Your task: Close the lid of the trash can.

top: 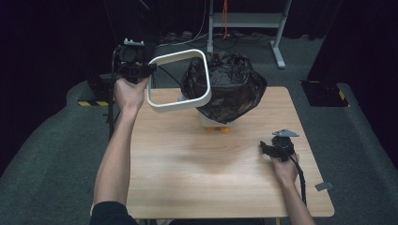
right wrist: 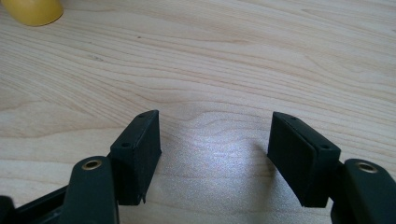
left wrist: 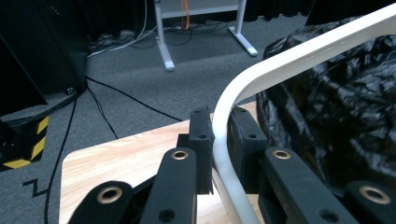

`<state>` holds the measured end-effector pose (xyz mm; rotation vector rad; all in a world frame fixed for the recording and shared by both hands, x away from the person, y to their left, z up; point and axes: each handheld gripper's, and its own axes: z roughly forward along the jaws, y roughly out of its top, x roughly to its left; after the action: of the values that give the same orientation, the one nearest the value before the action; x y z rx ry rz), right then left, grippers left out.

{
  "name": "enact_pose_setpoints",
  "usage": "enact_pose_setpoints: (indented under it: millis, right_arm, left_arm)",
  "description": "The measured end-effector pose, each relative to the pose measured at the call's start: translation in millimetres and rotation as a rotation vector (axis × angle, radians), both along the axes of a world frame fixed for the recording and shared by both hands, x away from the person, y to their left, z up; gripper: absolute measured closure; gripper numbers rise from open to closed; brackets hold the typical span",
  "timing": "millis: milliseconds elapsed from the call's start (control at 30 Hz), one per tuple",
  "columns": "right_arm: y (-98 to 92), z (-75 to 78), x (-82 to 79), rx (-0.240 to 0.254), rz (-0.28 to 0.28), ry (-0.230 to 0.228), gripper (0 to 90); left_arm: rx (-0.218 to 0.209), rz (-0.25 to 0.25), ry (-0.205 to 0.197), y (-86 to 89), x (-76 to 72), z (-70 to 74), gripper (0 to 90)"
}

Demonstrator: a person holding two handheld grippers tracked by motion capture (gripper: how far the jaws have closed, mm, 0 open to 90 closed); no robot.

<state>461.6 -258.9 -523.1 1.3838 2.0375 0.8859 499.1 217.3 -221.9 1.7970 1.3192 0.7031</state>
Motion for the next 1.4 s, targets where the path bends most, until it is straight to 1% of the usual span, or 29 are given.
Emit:
enact_pose_setpoints:
  millis: [33,167,200,233,267,300,367,467,500,533,567,700,733,833,900,967,1200,1267,1400]
  right_arm:
    - [0.3,-0.1,0.2,-0.001,0.001,-0.003,34.1]
    - [0.5,-0.1,0.0,-0.002,0.0,-0.004,34.1]
    - [0.4,-0.1,0.1,0.0,0.0,-0.004,34.1]
    - [0.4,-0.1,0.1,0.0,0.0,-0.004,34.1]
    - [0.5,-0.1,0.1,0.0,0.0,-0.004,34.1]
    - [0.5,-0.1,0.1,0.0,0.0,-0.004,34.1]
    - [0.4,-0.1,0.1,0.0,0.002,-0.003,34.1]
    - [0.5,-0.1,0.2,0.0,0.001,-0.004,34.1]
    - [0.3,-0.2,0.2,-0.001,0.002,-0.004,34.1]
    - [0.4,0.0,0.1,-0.001,0.001,-0.002,34.1]
    - [0.4,0.0,0.1,-0.001,0.001,-0.002,34.1]
    - [0.5,-0.2,0.1,-0.002,0.008,-0.005,34.0]
    - [0.7,-0.1,-0.1,-0.003,0.009,-0.004,34.0]
    - [1.3,0.1,-0.5,-0.003,0.007,0.0,34.0]
    - [1.2,0.1,-0.4,-0.004,0.009,-0.002,34.0]
    - [1.3,0.1,-0.5,-0.002,0.008,0.0,34.0]
    - [1.2,0.1,-0.5,-0.009,0.009,-0.006,33.8]
    - [1.5,-0.1,-0.5,-0.008,0.009,-0.008,33.8]
    - [1.6,-0.1,-0.6,-0.01,0.009,-0.01,33.8]
  left_arm:
    - [0.013,-0.005,-0.002,-3.7,1.5,2.9,79.9]
    - [0.02,-0.021,0.0,-14.4,6.3,7.6,79.9]
    - [0.023,-0.026,0.003,-19.0,9.6,9.2,79.9]
    - [0.023,-0.026,0.003,-19.0,9.6,9.2,79.9]
    - [0.012,-0.034,0.007,-23.5,13.5,10.7,79.9]
    - [0.012,-0.034,0.007,-23.5,13.5,10.7,79.9]
    - [0.0,-0.045,0.012,-29.4,18.4,12.4,79.9]
    - [0.003,-0.059,0.014,-37.5,24.9,14.0,79.9]
    - [0.007,-0.063,0.015,-40.7,27.8,14.2,79.9]
    - [0.008,-0.072,0.023,-47.4,33.7,14.0,79.9]
    - [0.008,-0.072,0.023,-47.4,33.7,14.0,79.9]
    - [0.021,-0.085,0.031,-61.3,42.1,12.5,79.9]
    - [0.019,-0.091,0.032,-66.5,45.0,12.5,79.9]
    - [0.015,-0.097,0.035,-71.1,48.0,12.0,79.9]
    - [0.026,-0.099,0.042,-77.5,53.5,11.0,79.9]
    - [0.025,-0.101,0.045,-79.8,55.4,10.3,79.9]
    - [0.03,-0.111,0.041,-96.1,64.3,9.8,79.9]
    - [0.034,-0.111,0.041,-100.0,66.6,11.0,79.9]
    - [0.059,-0.112,0.046,-108.7,71.8,12.6,79.9]
